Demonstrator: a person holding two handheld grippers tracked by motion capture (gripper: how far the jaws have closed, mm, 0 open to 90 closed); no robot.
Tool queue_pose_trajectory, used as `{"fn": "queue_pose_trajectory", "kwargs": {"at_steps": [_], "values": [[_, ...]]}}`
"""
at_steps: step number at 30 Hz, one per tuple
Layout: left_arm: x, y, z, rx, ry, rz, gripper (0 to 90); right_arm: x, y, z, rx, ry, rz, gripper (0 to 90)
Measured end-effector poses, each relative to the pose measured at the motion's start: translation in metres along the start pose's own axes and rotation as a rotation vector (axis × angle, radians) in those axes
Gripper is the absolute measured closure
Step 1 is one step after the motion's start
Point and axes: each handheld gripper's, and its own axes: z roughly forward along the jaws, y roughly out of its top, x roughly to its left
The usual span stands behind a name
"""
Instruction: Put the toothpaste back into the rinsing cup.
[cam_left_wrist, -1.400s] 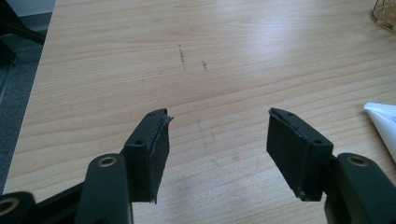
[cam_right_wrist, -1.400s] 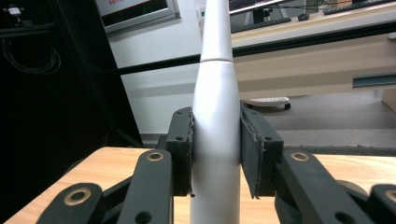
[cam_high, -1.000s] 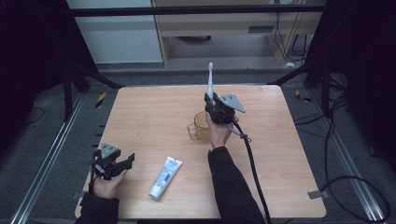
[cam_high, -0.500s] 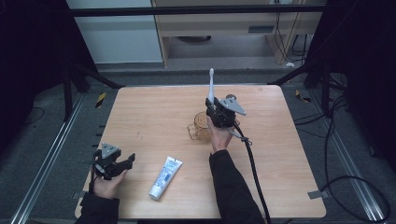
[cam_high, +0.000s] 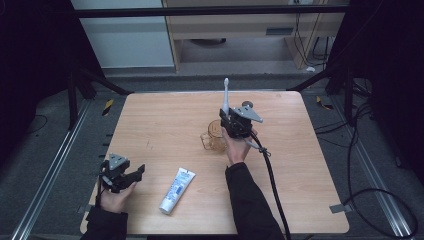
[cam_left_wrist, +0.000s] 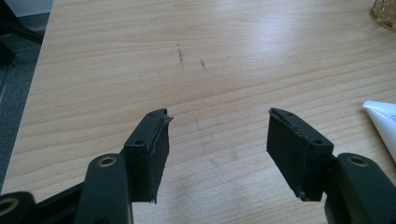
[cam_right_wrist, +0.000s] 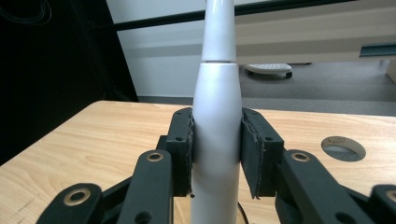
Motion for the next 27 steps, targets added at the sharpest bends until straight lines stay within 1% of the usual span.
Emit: {"fn": "queue_pose_trajectory", "kwargs": {"at_steps": [5, 9, 15, 20, 27], "values": [[0.0, 0.0, 0.0, 0.001, 0.001, 0.002, 38.6, -0.002, -0.003, -0.003, 0.015, 0.003, 0.004, 66.7], [0.0, 0.0, 0.0, 0.002, 0.001, 0.002, 38.6, -0.006, -0.006, -0.007, 0.018, 0.008, 0.02, 66.7], [-0.001, 0.0, 0.0, 0.003, 0.001, 0.004, 38.6, -0.006, -0.01, -0.011, 0.026, 0.012, 0.01, 66.6], [-0.001, 0.0, 0.0, 0.004, 0.001, 0.006, 38.6, -0.007, -0.016, -0.012, 0.048, 0.018, 0.01, 66.6], [-0.001, 0.0, 0.0, 0.004, 0.001, 0.005, 38.6, -0.004, -0.021, -0.012, 0.078, 0.022, -0.019, 66.5]]}}
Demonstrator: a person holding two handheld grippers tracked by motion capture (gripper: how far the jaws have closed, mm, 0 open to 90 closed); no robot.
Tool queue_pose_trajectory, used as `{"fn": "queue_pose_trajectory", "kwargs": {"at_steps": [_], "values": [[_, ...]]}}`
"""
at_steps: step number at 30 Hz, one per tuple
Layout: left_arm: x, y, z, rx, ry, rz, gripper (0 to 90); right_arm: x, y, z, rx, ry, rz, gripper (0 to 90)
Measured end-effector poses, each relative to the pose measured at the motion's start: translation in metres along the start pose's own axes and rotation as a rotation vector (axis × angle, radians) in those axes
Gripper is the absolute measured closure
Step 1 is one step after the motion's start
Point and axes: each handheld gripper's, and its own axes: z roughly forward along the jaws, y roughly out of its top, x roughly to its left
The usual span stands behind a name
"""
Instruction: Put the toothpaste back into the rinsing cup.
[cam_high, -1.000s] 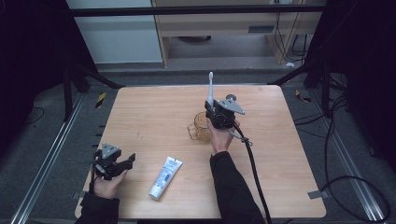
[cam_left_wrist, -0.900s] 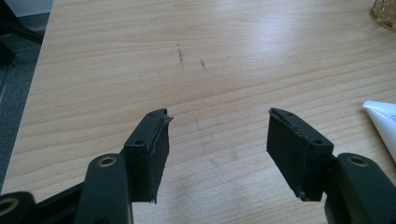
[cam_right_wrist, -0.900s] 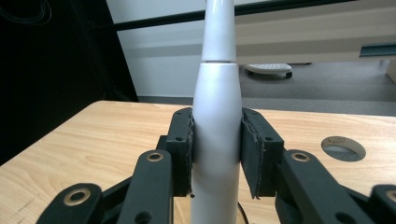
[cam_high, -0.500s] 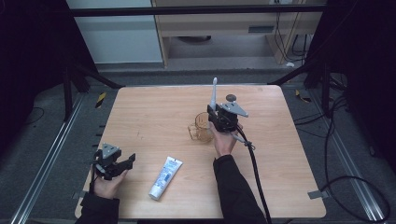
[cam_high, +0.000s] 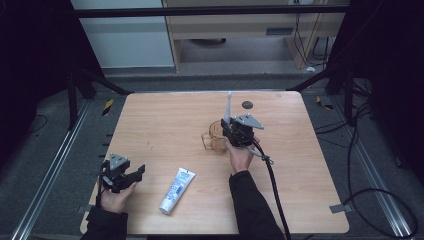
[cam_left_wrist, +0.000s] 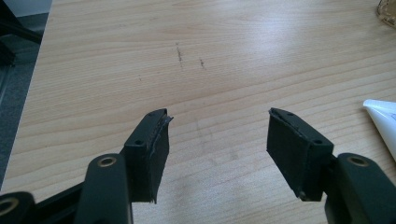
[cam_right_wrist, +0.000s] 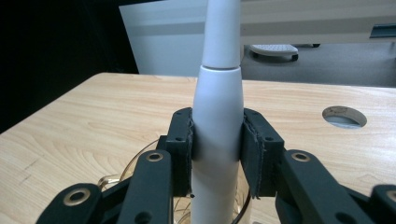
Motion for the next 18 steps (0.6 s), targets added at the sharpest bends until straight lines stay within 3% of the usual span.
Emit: {"fn": "queue_pose_trajectory", "kwargs": {"at_steps": [18], "values": [[-0.0009, 0.0, 0.0004, 0.001, -0.001, 0.002, 38.5, -0.0032, -0.0087, -0.003, 0.027, 0.021, -0.022, 66.1]]}}
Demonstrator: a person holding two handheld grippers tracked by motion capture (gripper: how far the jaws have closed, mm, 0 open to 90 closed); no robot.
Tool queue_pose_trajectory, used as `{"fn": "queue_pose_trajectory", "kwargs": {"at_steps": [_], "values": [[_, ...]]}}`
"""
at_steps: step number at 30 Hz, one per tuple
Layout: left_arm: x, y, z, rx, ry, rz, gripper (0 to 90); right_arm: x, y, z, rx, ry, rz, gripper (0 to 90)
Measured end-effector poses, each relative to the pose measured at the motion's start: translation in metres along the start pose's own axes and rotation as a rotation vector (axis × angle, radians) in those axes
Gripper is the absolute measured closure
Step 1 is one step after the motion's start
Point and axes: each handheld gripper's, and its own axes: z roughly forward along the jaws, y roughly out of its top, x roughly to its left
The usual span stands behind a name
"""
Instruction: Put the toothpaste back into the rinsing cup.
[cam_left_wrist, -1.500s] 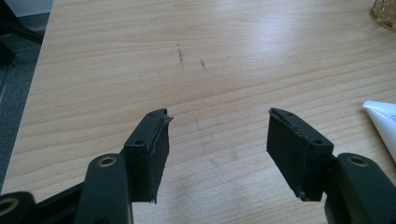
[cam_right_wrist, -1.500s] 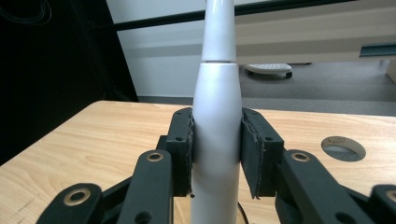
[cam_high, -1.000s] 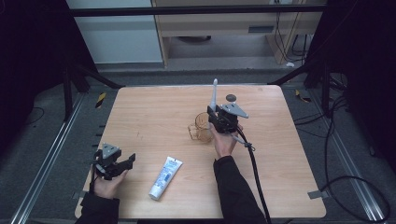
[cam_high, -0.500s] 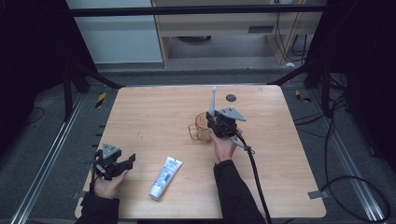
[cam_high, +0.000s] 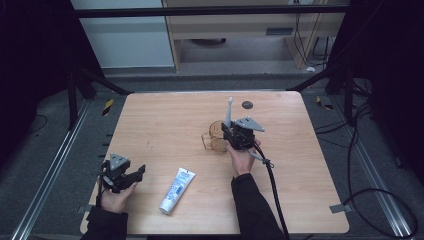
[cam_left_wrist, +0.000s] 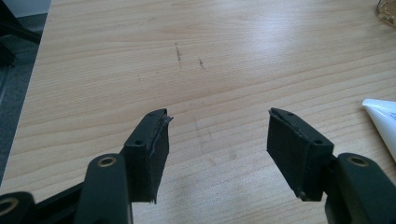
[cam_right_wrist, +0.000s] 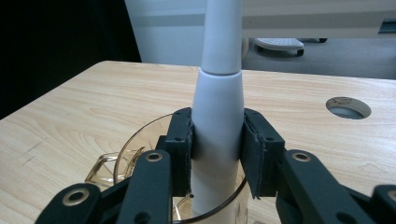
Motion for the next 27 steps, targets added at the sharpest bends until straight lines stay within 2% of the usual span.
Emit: {"fn": "queue_pose_trajectory", "kwargs": {"at_steps": [11, 27], "values": [[-0.0005, 0.0001, -0.0001, 0.0, -0.001, 0.001, 38.4, 0.0042, 0.0002, -0.0049, 0.016, 0.032, -0.018, 64.6], [-0.0006, 0.0004, -0.0007, -0.003, 0.0, 0.002, 38.3, 0.0063, -0.0003, -0.0055, 0.029, 0.049, -0.03, 62.1]]}}
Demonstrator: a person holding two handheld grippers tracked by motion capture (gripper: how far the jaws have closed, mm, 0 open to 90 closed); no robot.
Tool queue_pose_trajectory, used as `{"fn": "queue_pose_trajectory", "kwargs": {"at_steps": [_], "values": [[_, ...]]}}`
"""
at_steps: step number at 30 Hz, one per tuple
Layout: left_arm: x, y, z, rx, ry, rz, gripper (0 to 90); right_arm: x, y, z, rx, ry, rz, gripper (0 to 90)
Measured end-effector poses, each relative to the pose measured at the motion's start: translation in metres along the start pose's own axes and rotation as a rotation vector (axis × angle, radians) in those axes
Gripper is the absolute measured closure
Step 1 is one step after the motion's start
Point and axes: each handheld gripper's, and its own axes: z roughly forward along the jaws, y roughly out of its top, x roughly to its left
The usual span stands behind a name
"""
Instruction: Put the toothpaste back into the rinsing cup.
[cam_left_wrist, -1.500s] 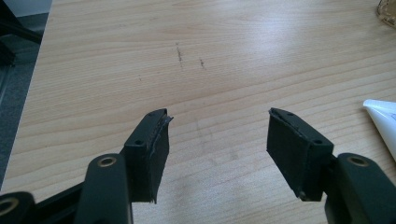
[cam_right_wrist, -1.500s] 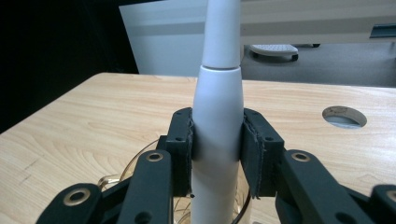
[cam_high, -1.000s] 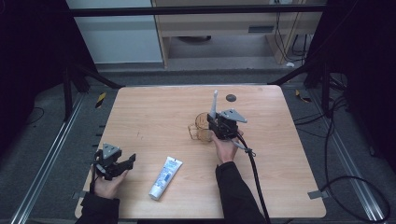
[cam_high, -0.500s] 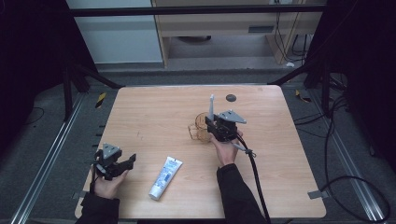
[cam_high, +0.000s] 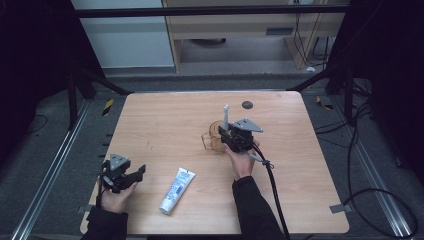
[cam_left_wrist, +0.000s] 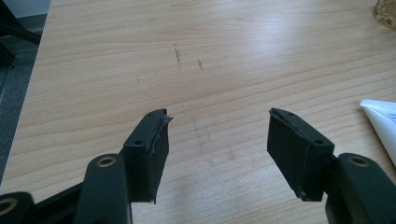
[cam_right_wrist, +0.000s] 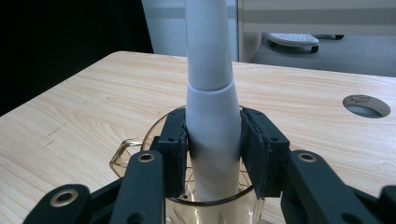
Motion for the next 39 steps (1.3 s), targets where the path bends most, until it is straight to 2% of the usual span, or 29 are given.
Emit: {"fn": "queue_pose_trajectory", "kwargs": {"at_steps": [20, 23, 28, 31, 39], "values": [[0.0, 0.0, 0.0, 0.0, -0.001, 0.0, 38.2, 0.002, 0.003, -0.005, -0.015, 0.003, -0.011, 55.1], [0.0, 0.0, 0.0, -0.001, -0.001, -0.001, 38.2, 0.004, 0.003, -0.006, -0.021, 0.01, -0.014, 50.9], [0.0, 0.0, -0.001, -0.002, -0.003, -0.002, 38.2, 0.007, 0.004, -0.009, -0.024, 0.011, -0.013, 36.0], [0.0, 0.0, -0.001, -0.003, -0.005, -0.001, 38.2, 0.007, 0.005, -0.012, -0.013, 0.013, -0.019, 30.6], [-0.001, 0.002, -0.003, -0.011, -0.013, -0.001, 38.9, 0.006, 0.007, -0.035, -0.012, 0.017, -0.046, 24.5]]}}
